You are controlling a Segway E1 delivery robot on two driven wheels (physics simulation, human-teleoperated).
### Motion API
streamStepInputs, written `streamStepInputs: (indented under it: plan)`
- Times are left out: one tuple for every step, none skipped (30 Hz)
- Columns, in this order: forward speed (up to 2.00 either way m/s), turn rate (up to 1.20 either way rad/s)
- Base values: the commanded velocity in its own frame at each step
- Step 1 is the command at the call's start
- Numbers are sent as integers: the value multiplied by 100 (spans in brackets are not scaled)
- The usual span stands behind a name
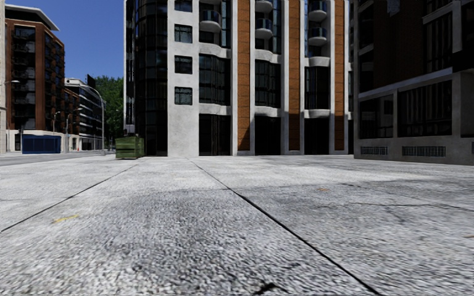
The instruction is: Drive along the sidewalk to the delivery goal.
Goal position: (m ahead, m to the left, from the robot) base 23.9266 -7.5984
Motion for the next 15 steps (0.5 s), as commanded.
streamStepInputs:
  plan:
    - [200, 0]
    - [200, 0]
    - [200, 0]
    - [200, -1]
    - [200, -6]
    - [200, -8]
    - [200, -8]
    - [200, -8]
    - [200, -9]
    - [200, -11]
    - [200, -18]
    - [200, -22]
    - [200, -23]
    - [200, -24]
    - [200, -26]
